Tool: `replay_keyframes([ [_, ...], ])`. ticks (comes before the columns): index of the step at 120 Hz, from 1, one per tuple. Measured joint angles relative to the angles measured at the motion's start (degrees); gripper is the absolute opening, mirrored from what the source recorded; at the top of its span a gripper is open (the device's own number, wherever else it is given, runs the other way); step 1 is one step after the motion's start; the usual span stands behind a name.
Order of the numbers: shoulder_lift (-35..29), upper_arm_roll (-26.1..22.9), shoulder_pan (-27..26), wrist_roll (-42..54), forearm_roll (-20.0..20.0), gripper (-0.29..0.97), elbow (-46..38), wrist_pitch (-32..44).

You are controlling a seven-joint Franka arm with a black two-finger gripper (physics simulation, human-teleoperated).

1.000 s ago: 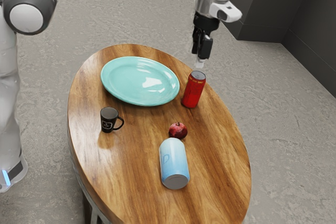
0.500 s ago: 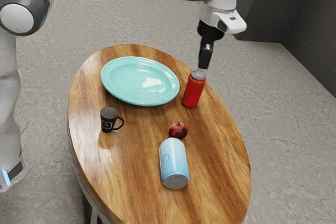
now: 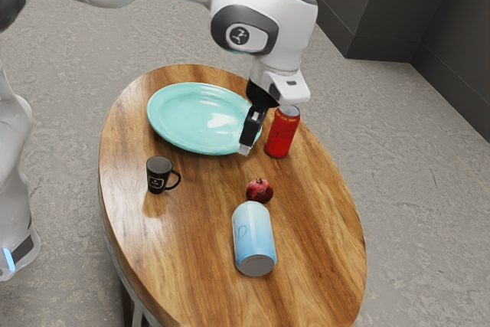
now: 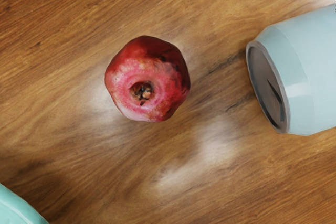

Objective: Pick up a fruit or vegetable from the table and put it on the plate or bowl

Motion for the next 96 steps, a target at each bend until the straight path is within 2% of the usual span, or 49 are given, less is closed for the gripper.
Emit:
replay_keyframes([
  [40,2.6,-0.8,-0.4,1.3,-0.1,0.68,-4.8,7.8],
  [96,6.3,-0.3,0.1,2.4,0.1,0.68,-5.3,12.0],
])
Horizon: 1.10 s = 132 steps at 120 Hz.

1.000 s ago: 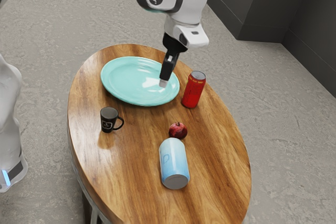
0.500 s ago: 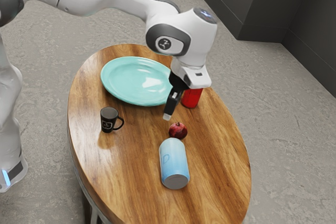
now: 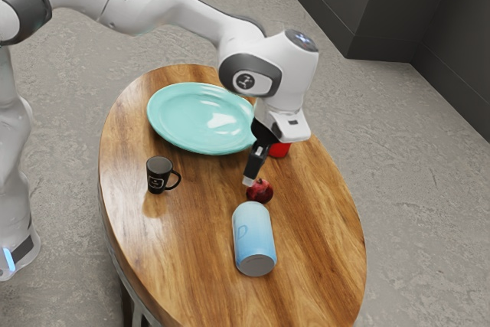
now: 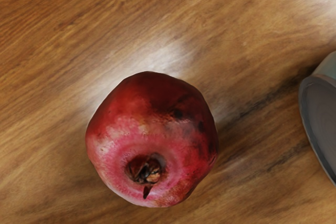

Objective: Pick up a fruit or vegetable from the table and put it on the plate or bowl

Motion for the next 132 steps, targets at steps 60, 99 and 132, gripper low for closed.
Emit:
replay_keyframes([
  [60,3.7,-0.1,0.0,0.2,-0.2,0.68,-2.4,4.1],
  [99,4.5,-0.4,0.1,-0.3,-0.7,0.68,-2.4,7.1],
  [132,5.0,-0.4,-0.3,-0.7,-0.9,0.68,-2.6,8.6],
])
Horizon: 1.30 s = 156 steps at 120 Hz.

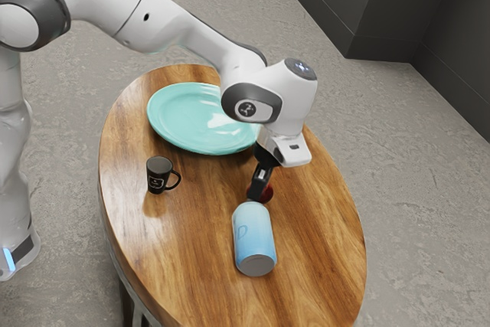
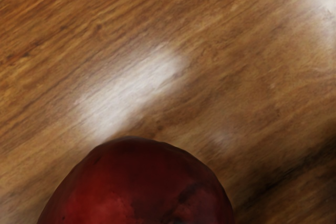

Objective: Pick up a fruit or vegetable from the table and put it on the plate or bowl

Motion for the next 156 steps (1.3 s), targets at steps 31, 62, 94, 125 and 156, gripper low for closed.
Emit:
replay_keyframes([
  [31,0.0,0.4,-0.5,0.3,0.7,0.68,0.2,0.3],
  [62,0.0,1.2,-0.1,0.8,1.0,0.62,0.1,0.4],
  [94,-0.2,0.8,1.5,1.5,1.5,0.29,-1.3,4.4],
  [125,-8.2,-4.5,0.9,0.2,4.7,0.18,15.2,-6.6],
  [156,-20.6,1.8,5.5,0.1,4.9,0.26,1.4,-13.3],
])
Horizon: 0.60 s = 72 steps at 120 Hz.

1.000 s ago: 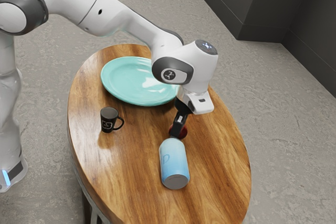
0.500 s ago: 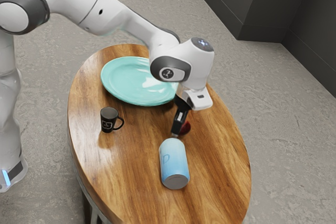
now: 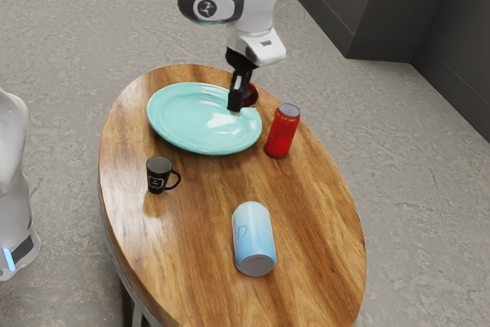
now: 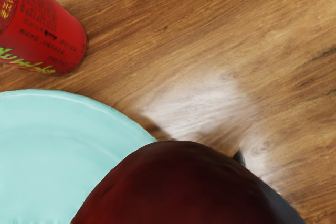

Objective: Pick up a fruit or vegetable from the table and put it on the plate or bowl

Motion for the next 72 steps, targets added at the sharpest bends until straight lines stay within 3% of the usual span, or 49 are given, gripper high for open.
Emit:
replay_keyframes([
  [14,-2.5,5.5,1.8,0.8,0.9,0.26,-3.4,-0.9],
  [28,-0.3,13.0,2.1,2.3,2.4,0.27,-3.1,-0.3],
  [44,2.7,15.0,2.1,4.4,3.1,0.26,-1.7,1.4],
  [57,3.1,15.1,1.8,5.9,3.0,0.48,-1.6,1.9],
  [72,3.1,15.5,1.7,7.3,2.5,0.6,-1.6,2.1],
])
